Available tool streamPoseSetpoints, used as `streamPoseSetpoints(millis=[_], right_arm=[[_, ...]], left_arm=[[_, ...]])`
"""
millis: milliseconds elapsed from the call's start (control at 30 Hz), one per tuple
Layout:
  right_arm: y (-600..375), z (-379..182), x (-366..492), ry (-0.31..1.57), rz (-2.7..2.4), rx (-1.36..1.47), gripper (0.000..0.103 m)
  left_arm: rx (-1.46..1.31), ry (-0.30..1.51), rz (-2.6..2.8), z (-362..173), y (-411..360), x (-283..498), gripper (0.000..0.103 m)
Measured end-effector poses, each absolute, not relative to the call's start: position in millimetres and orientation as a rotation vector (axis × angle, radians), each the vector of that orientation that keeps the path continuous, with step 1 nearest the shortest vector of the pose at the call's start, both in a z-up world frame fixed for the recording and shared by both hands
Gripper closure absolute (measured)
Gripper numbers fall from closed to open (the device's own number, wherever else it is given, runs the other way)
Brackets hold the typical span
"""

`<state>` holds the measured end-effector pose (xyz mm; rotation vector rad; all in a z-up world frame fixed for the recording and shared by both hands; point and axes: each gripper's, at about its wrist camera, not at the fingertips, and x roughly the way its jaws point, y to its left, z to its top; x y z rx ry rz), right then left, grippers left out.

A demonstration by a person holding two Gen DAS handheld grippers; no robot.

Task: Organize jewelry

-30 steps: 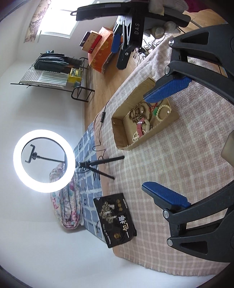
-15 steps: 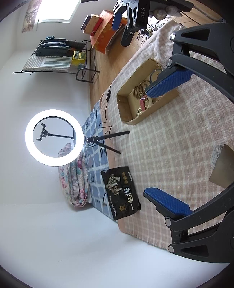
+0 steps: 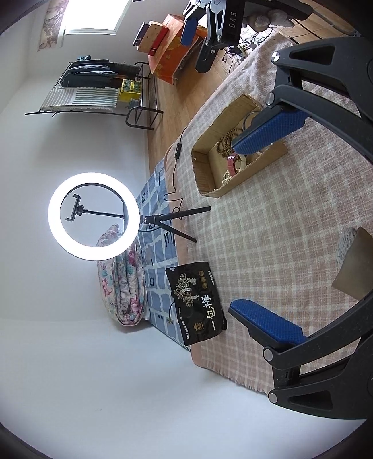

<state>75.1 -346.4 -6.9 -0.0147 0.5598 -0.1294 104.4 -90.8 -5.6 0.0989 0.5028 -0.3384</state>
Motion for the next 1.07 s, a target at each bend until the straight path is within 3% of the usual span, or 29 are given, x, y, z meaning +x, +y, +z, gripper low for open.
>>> streamPoseSetpoints(millis=[1067], right_arm=[[-346.7,-15.1,77.5,0.583,-0.119,-0.001,0.000]], left_arm=[[0.117,0.488,-0.279,-8.7,-88.9,100.9,0.000]])
